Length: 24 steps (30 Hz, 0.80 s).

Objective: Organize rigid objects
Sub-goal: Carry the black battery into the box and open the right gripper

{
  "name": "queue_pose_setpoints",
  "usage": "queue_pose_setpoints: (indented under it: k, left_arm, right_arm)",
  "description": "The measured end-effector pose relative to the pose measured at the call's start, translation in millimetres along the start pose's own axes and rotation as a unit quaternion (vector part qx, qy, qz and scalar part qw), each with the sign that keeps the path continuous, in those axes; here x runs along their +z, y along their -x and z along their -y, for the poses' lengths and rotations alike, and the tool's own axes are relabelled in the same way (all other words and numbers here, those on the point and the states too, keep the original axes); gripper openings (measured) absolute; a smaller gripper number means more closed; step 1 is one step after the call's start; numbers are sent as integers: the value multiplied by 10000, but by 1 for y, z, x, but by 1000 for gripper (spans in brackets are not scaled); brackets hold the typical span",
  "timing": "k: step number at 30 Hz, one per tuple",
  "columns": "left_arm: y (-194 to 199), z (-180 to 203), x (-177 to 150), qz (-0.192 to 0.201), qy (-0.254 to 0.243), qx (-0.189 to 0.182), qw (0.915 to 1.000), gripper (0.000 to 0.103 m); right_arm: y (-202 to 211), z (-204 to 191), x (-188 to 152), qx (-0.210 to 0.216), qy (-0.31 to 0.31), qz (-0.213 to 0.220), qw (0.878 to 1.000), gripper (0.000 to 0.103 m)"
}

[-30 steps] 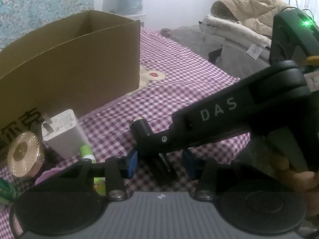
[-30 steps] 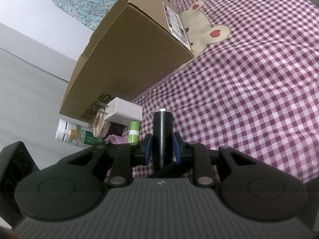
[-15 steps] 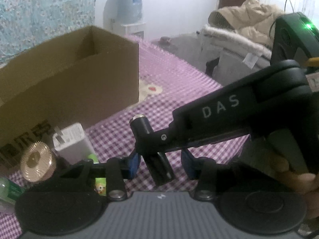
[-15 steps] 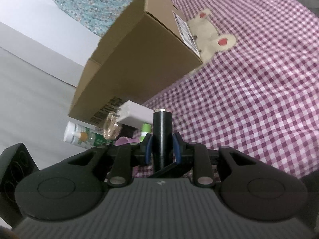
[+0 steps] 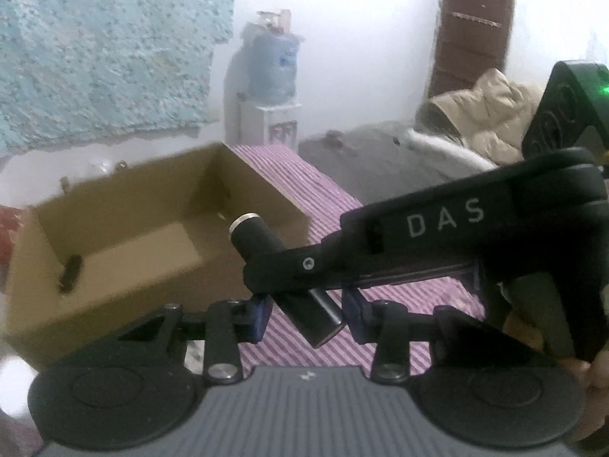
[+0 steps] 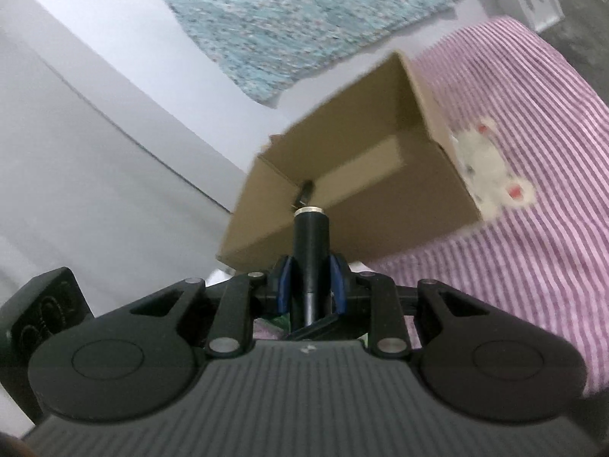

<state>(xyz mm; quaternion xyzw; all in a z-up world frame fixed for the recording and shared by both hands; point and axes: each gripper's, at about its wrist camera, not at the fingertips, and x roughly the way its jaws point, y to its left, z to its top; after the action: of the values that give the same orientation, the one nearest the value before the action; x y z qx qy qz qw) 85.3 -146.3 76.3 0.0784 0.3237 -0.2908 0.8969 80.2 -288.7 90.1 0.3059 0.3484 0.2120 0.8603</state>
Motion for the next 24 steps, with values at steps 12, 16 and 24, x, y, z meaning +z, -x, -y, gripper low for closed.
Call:
queue_pose_setpoints:
  k: [12,16,24]
  left_arm:
    - [-43,-131,87,-1150,1180,301,9859,41]
    - [-79,-177,81,-1839,1668,372,9680,41]
    - [-118,-215,63,-2519,1935,827,9446,41]
  right_arm:
    - [-128,-49,115,314,323,-1197,9918,22]
    - [-196,-34,136,231,-215,-1891,9814,23]
    - [-274,-11,133,-72,-827,-2549,9634,25]
